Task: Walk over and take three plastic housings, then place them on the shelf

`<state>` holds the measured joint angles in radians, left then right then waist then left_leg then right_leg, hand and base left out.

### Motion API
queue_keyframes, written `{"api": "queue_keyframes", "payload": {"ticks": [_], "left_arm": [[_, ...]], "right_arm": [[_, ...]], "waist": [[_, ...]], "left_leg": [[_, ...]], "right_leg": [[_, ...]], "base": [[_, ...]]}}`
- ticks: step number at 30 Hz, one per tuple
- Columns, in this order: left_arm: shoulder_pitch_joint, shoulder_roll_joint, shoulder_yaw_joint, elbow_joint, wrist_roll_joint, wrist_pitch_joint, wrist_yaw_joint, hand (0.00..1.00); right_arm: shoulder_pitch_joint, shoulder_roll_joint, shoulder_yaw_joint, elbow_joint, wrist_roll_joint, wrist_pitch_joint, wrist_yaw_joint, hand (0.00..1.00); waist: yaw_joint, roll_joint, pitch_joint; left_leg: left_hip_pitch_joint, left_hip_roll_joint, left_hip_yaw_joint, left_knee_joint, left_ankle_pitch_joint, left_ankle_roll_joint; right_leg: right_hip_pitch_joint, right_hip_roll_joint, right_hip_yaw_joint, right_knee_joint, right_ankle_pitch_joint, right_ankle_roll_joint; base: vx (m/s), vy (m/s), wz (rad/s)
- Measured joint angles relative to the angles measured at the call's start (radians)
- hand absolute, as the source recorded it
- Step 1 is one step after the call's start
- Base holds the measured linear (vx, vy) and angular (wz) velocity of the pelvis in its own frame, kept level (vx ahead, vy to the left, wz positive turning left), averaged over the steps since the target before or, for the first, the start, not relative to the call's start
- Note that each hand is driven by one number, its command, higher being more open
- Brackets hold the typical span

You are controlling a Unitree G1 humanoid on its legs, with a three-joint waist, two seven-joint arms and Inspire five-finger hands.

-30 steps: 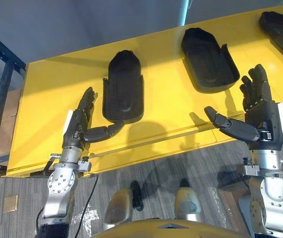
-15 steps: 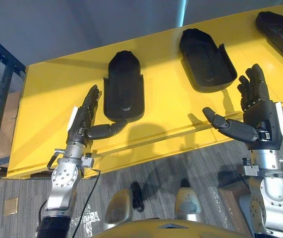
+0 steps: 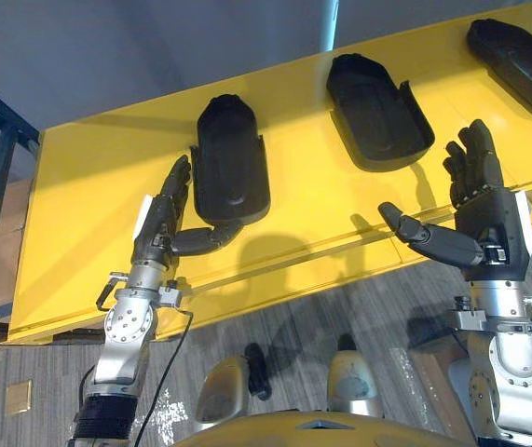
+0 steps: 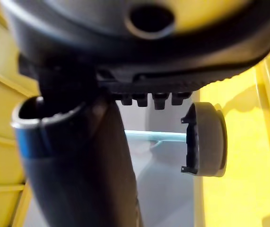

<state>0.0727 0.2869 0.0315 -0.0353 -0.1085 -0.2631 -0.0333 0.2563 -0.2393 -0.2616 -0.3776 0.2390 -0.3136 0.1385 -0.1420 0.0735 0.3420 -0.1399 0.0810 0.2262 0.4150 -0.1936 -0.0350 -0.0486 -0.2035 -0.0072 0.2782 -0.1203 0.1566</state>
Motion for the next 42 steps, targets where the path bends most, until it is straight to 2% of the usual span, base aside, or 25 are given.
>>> {"api": "queue_keyframes", "payload": {"ticks": [8, 17, 24, 29, 36, 42], "left_arm": [[-0.033, 0.000, -0.039, 0.000, 0.000, 0.000, 0.011, 1.00], [-0.040, -0.001, -0.040, 0.000, 0.002, 0.000, 0.071, 1.00], [-0.045, -0.010, -0.039, -0.002, 0.002, 0.000, 0.169, 1.00], [-0.045, -0.053, -0.021, -0.006, 0.003, 0.000, 0.253, 1.00], [-0.052, -0.079, -0.018, -0.016, 0.041, 0.000, 0.275, 1.00], [-0.063, -0.087, -0.020, -0.056, 0.040, 0.000, 0.266, 1.00]], "right_arm": [[0.001, 0.000, 0.033, 0.000, 0.000, 0.000, -0.001, 1.00], [0.005, 0.007, 0.040, 0.015, 0.000, -0.006, -0.001, 1.00], [0.015, 0.017, 0.066, 0.016, -0.002, -0.006, -0.004, 1.00], [0.033, 0.046, 0.078, 0.016, -0.028, -0.007, -0.019, 1.00], [0.045, 0.053, 0.106, 0.017, -0.028, -0.007, -0.038, 1.00], [0.049, 0.061, 0.117, 0.017, -0.027, -0.024, -0.030, 1.00]], "waist": [[-0.011, -0.001, 0.000], [-0.027, -0.003, 0.000], [-0.026, -0.007, 0.001], [-0.025, -0.014, 0.001], [-0.025, -0.031, -0.005], [-0.025, -0.032, -0.004]], "left_leg": [[0.006, 0.000, 0.006, -0.003, 0.002, 0.003], [0.010, 0.000, 0.009, -0.009, 0.004, 0.005], [0.020, -0.001, 0.010, -0.016, 0.007, 0.006], [0.020, -0.001, 0.008, -0.018, 0.008, 0.006], [0.016, -0.002, 0.003, -0.017, 0.008, 0.007], [0.025, -0.002, -0.002, -0.020, 0.008, 0.007]], "right_leg": [[0.000, 0.000, 0.008, -0.001, 0.001, 0.001], [-0.001, 0.001, 0.012, -0.002, 0.001, 0.001], [0.000, 0.001, 0.013, -0.002, 0.001, 0.000], [0.003, 0.001, 0.010, -0.004, 0.001, 0.000], [0.008, 0.002, 0.004, -0.018, 0.007, 0.000], [0.021, 0.002, -0.003, -0.022, 0.006, -0.001]], "base": [[0.00, 0.003, -0.02], [0.00, 0.000, 0.00], [0.00, 0.000, 0.00], [0.00, 0.000, 0.00], [0.00, 0.000, 0.02], [0.00, 0.000, 0.01]]}}
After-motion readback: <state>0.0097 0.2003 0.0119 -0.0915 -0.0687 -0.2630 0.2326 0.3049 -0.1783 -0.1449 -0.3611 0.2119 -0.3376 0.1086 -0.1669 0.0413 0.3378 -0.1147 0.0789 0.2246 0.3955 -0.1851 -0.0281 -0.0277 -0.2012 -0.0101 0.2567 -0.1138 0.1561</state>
